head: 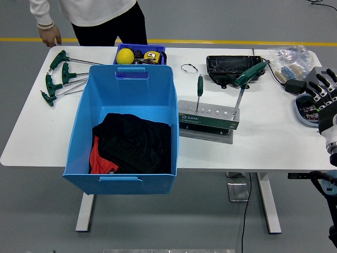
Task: Lift tool from toolbox,place it in box,lift tool from toolbox,place it in box
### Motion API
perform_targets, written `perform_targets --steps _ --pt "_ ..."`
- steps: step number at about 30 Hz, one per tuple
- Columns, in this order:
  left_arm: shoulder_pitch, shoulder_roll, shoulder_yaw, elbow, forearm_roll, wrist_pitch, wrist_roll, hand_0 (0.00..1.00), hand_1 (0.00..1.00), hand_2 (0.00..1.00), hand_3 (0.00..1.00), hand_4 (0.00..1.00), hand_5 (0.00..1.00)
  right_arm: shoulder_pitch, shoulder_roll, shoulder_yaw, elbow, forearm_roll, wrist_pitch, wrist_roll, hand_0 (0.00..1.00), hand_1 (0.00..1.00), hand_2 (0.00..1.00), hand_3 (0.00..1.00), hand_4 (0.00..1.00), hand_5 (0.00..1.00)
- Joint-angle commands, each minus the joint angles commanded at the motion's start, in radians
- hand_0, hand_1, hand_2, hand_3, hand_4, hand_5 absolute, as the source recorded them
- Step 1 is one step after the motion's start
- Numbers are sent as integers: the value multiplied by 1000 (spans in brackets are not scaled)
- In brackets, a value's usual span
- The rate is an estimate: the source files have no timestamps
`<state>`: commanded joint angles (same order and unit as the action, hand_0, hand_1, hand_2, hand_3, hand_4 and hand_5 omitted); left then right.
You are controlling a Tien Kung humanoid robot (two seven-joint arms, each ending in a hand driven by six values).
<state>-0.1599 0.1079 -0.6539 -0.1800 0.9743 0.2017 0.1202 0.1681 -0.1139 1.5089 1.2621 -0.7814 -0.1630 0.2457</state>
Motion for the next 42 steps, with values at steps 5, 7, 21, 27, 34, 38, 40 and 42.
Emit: perform_targets --steps 5,7,21,27,34,38,40,42 --pt "1 1 1 0 3 -2 0 713 704 724 647 675 676 0 1 1 0 -3 9 -5 662 619 710 772 998 821" --pt "0 1 1 0 2 -2 -1 713 704 724 647 675 676 0 1 2 0 -5 13 -7 662 619 710 772 998 821" --pt "-5 1 -3 0 6 -4 -2 713 698 720 647 675 677 9 -10 17 9 -57 22 -17 703 670 753 779 998 820" --pt "-7 1 4 0 -6 0 -3 712 699 721 646 675 678 22 -34 30 16 -132 -17 -4 730 678 761 774 998 819" --pt "-11 -1 9 0 -10 1 -1 713 697 722 647 674 678 56 -109 -6 32 -260 -21 -12 766 695 771 780 998 816" --pt "-13 -1 9 0 -9 1 -1 713 697 722 647 674 678 84 -168 -34 44 -347 -25 -14 766 695 771 780 998 816" --pt "-13 -1 7 0 -8 0 -1 713 696 722 648 674 678 96 -195 -50 49 -397 -25 -14 806 740 799 794 998 811" --pt "-14 -2 5 0 -7 0 0 713 696 722 648 674 678 114 -229 -73 56 -479 -17 -16 806 740 799 794 998 811"
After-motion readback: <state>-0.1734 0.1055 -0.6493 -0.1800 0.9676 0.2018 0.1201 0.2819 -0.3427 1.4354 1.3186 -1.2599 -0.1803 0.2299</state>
